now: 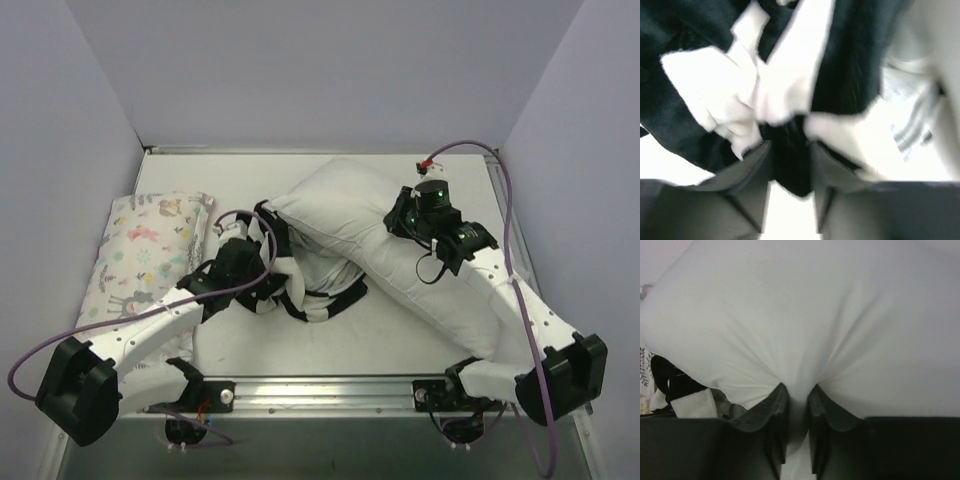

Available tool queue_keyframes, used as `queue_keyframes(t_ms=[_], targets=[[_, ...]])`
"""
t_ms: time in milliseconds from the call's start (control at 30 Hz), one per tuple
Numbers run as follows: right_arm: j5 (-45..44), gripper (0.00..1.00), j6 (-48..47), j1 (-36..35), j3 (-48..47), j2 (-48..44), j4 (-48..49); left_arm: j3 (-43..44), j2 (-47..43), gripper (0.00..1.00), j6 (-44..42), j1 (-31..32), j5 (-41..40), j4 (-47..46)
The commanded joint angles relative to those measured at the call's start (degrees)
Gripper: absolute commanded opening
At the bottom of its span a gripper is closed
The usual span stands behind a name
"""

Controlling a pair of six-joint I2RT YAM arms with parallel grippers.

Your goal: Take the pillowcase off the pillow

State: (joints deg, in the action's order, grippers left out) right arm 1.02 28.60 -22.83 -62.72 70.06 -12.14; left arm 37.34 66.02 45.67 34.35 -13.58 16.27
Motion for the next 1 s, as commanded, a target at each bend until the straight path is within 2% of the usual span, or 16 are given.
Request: queue_keyframes(t_ms=[0,33,67,100,167,200,267,300,500,700,967], targets=[[-4.0,0.26,0.4,-3.0,2.7,-3.4,13.2,1.2,-6.3,0.49,-1.9,1.3,0.0,1.2],[-3.5,0.3,0.8,-3.0,3.6,-4.2,13.2,1.5,-7.6,0.56,-2.3,1.4,-0.2,2.7],[-2.8,0.34,1.1,-3.0,5.7,-4.9,13.3,2.2,-10.1,0.58,-3.6,1.7,0.0,3.4],[-1.6,0.46,1.3,-3.1,6.3,-5.8,13.3,2.6,-11.3,0.6,-4.4,1.7,0.1,3.8],[0.7,0.61,1.1,-3.3,6.8,-8.1,12.4,3.3,-13.9,0.65,-6.2,1.8,1.1,5.6],[1.2,0.73,1.1,-3.3,6.6,-8.7,9.2,4.1,-14.6,0.66,-6.9,1.8,1.7,6.0],[3.5,0.83,0.8,-3.4,6.1,-10.8,6.9,4.9,-16.3,0.67,-8.3,1.9,3.3,7.3],[3.8,1.0,0.8,-3.3,5.8,-11.7,4.4,6.0,-16.8,0.68,-8.8,2.3,3.8,7.4],[3.7,1.0,0.7,-3.2,6.0,-20.9,-4.0,10.2,-21.2,0.69,-13.0,5.5,4.9,10.3],[-0.8,1.0,0.3,-3.2,11.3,-32.7,-10.6,13.9,-24.2,0.69,-16.5,7.7,4.2,13.7],[-2.4,1.0,-0.5,-3.2,16.0,-36.3,-11.9,14.0,-25.3,0.7,-17.7,11.8,0.0,14.4]])
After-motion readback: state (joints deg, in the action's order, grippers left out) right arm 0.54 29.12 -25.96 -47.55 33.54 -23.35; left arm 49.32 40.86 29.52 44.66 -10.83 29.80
